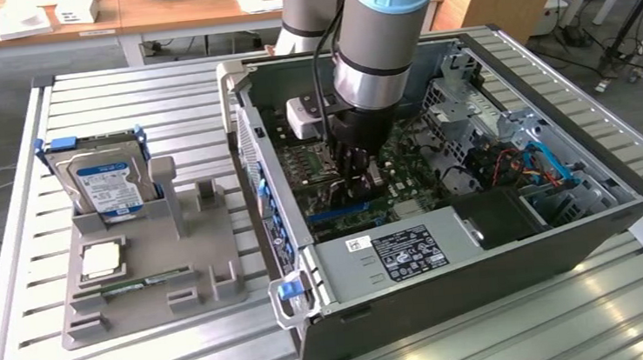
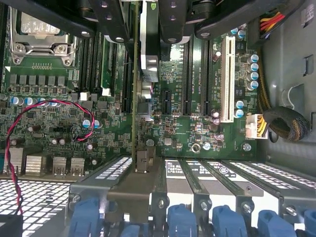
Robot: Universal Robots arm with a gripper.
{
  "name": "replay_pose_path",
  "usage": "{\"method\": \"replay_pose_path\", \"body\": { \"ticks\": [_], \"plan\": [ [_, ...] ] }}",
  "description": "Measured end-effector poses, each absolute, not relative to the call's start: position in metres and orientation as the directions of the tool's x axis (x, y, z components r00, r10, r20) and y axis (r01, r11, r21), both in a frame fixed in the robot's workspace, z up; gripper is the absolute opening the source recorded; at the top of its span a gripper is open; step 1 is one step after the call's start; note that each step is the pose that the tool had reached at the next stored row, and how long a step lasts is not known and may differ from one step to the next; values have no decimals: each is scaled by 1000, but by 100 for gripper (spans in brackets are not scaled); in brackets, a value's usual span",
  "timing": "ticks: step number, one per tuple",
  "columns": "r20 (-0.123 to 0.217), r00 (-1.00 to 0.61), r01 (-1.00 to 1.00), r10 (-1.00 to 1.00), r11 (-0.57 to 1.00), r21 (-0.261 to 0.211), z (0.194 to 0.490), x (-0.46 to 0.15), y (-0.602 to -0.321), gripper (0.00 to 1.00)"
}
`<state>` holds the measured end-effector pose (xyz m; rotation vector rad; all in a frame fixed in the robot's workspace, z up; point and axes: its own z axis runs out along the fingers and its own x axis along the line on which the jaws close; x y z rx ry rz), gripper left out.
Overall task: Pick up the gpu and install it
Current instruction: 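Insert the gpu into the slot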
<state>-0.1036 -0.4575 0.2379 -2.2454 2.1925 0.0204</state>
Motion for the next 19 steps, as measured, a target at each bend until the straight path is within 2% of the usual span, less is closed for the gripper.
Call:
{"method": "replay_pose_path", "body": {
  "ticks": [19],
  "plan": [
    [-12,21,-1000,-1000,-21,7,238,-104,-459,28]
  ]
}}
